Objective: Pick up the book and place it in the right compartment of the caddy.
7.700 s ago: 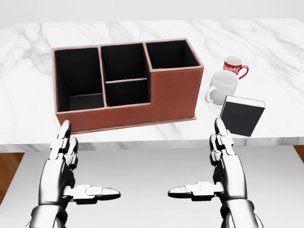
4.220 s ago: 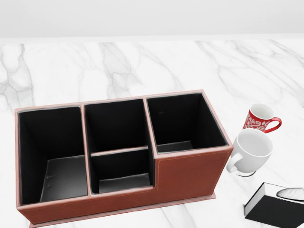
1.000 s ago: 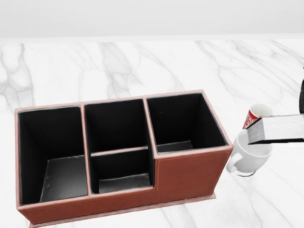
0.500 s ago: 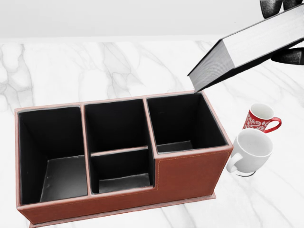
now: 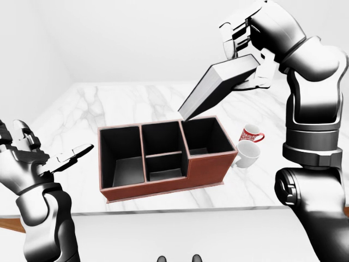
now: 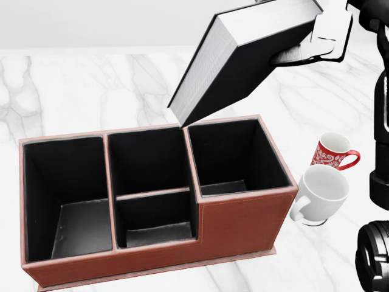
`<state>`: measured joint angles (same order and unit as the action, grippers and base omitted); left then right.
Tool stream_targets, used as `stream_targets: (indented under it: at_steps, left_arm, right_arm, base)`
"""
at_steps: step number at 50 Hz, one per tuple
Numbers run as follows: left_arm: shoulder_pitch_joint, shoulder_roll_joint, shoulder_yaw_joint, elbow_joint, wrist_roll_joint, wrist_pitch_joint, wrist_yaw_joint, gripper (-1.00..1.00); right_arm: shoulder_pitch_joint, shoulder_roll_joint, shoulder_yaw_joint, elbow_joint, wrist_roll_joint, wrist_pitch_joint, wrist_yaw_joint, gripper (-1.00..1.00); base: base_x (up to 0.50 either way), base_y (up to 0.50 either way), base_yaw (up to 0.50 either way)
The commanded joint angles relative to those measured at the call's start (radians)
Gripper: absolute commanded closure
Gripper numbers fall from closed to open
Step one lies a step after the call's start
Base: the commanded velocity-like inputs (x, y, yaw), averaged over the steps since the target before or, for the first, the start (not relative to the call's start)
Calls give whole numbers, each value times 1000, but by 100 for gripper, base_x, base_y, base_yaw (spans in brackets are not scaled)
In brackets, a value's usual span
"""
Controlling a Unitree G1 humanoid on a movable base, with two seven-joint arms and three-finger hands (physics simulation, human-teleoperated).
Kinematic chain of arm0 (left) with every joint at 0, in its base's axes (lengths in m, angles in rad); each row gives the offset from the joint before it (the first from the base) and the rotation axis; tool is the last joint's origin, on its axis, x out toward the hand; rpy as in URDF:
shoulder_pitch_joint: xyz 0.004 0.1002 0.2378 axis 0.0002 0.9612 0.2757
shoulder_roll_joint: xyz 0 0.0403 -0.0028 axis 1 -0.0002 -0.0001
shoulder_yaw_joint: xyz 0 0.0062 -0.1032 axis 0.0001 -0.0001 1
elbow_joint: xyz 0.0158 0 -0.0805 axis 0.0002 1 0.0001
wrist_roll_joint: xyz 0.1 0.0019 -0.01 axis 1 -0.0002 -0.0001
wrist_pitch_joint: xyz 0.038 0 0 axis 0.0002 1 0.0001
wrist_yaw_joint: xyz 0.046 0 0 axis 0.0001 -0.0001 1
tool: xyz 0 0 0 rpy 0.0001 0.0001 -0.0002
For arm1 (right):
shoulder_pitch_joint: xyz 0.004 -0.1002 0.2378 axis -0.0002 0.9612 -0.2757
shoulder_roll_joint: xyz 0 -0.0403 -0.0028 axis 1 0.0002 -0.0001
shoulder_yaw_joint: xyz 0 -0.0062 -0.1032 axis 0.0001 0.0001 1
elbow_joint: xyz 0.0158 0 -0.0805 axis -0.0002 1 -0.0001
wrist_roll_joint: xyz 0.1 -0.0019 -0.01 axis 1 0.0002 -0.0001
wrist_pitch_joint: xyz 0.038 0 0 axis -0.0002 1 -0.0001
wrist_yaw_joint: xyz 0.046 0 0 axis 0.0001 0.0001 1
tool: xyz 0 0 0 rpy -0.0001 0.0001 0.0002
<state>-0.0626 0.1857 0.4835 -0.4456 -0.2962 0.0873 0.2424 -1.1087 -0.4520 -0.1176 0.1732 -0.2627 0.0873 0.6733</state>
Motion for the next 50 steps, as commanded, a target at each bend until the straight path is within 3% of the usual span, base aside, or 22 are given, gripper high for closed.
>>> stream_targets:
  at_steps: [1, 22, 50]
  left_arm:
    - [1, -1, -1, 2, 1, 0, 0, -100]
    - [-1, 3, 3, 3, -1, 0, 2, -100]
    - [-1, 3, -1, 9, 2, 0, 1, -100]
  right_arm:
    - [-6, 54, 18, 30, -3, 0, 19, 100]
    - [101, 72, 21, 17, -101, 0, 25, 100]
    - [93, 30, -2, 48, -144, 0, 25, 100]
  base:
    - [0, 0, 0]
    - [0, 0, 0]
    - [0, 0, 0]
